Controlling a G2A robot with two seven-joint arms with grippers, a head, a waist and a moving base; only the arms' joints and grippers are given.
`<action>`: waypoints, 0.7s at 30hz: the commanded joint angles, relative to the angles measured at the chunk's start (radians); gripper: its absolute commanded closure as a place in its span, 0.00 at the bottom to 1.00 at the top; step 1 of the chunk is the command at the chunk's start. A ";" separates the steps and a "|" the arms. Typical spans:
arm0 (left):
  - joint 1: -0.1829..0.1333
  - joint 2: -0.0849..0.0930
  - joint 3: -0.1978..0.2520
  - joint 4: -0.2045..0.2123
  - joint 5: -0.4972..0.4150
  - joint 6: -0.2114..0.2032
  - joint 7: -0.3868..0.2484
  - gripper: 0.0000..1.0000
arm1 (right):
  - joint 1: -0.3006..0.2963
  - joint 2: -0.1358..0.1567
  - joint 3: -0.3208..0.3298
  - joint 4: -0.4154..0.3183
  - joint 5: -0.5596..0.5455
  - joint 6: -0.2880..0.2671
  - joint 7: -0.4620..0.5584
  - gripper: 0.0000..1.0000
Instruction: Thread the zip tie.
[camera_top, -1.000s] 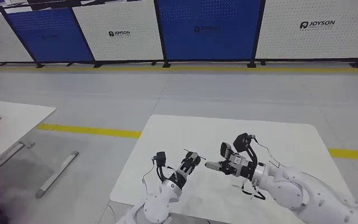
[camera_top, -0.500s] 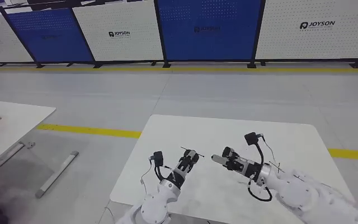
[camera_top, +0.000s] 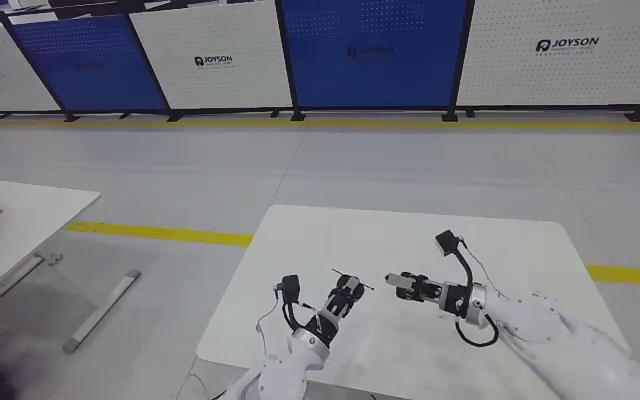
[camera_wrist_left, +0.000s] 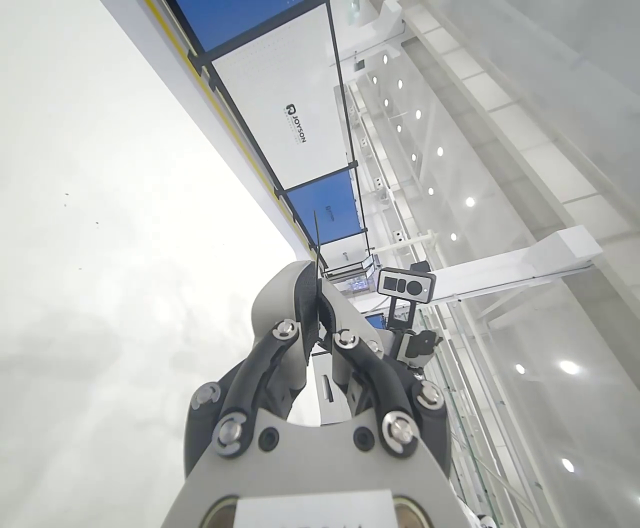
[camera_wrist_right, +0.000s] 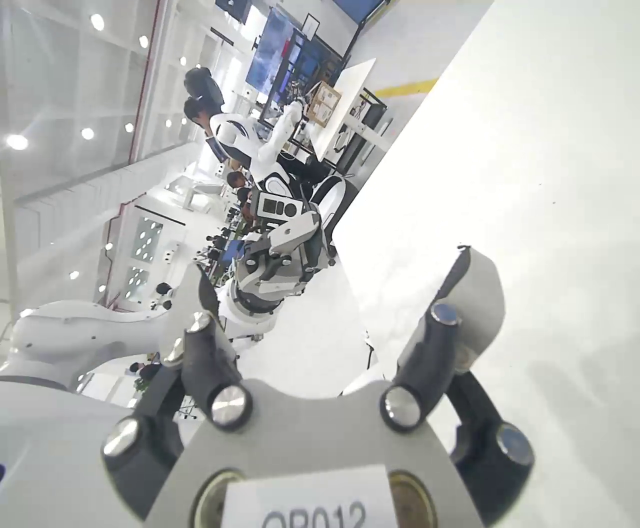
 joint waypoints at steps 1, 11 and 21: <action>0.000 0.000 0.000 0.000 0.000 0.000 0.000 1.00 | 0.000 0.000 0.000 0.000 0.000 0.000 0.000 0.00; -0.004 -0.002 0.001 0.005 -0.003 -0.004 -0.006 1.00 | 0.000 0.000 0.000 0.000 0.000 0.000 0.000 0.00; -0.011 -0.009 0.003 0.008 -0.027 0.010 -0.012 1.00 | 0.009 -0.030 0.015 0.119 0.125 0.054 0.111 0.00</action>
